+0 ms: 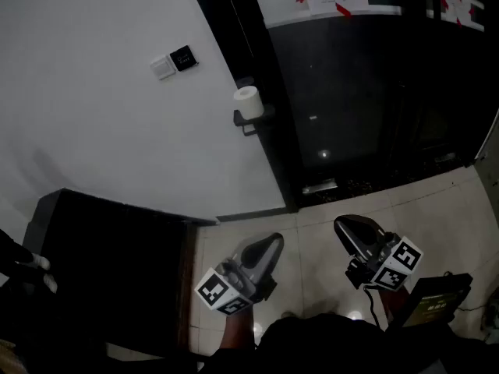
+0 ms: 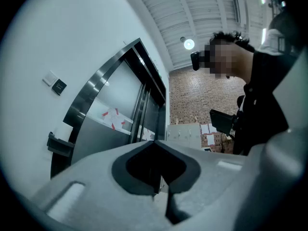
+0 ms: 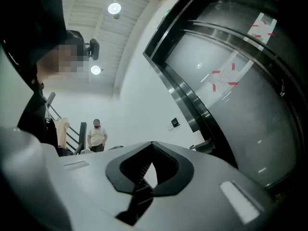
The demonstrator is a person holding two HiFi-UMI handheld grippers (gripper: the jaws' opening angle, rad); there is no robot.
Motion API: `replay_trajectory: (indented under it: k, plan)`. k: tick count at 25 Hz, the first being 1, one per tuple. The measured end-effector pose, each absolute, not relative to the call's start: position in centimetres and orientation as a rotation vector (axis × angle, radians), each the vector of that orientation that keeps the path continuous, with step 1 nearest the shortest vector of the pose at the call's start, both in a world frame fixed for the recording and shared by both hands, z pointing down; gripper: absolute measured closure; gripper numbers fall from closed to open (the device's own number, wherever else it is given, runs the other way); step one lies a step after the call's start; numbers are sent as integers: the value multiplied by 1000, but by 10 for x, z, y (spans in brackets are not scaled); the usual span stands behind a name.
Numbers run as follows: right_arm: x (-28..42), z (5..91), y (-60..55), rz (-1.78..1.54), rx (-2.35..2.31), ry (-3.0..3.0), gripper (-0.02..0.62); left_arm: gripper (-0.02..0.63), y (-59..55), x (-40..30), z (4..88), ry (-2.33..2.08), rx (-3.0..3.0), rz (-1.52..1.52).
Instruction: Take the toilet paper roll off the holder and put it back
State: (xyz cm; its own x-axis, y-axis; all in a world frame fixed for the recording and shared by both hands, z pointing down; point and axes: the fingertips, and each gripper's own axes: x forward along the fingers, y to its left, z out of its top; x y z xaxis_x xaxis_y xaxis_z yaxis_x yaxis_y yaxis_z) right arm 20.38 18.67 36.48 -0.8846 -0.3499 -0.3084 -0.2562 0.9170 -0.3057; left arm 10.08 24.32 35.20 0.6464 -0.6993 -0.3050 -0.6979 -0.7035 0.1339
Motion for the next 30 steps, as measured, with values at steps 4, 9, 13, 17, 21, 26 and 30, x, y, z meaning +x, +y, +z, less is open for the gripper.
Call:
replay_trajectory:
  k: [4, 9, 13, 17, 21, 26, 30]
  plan:
    - [194, 368, 176, -374, -456, 2725, 594, 606, 231, 93, 350, -1197, 2859, -533]
    - [165, 373, 140, -395, -459, 2751, 594, 606, 189, 63, 353, -1179, 2858, -541]
    - [131, 376, 96, -355, -531, 2767, 594, 606, 143, 26, 352, -1136, 2861, -577]
    - [84, 367, 51, -340, -581, 2769, 594, 606, 91, -21, 347, -1074, 2872, -587]
    - [44, 361, 10, -313, -645, 2765, 594, 606, 50, -61, 340, -1005, 2882, -601]
    - [5, 363, -35, -303, -702, 2764, 594, 606, 0, -104, 342, -971, 2873, -620]
    - [-8, 368, -74, -299, -756, 2769, 594, 606, -31, -113, 350, -956, 2854, -599]
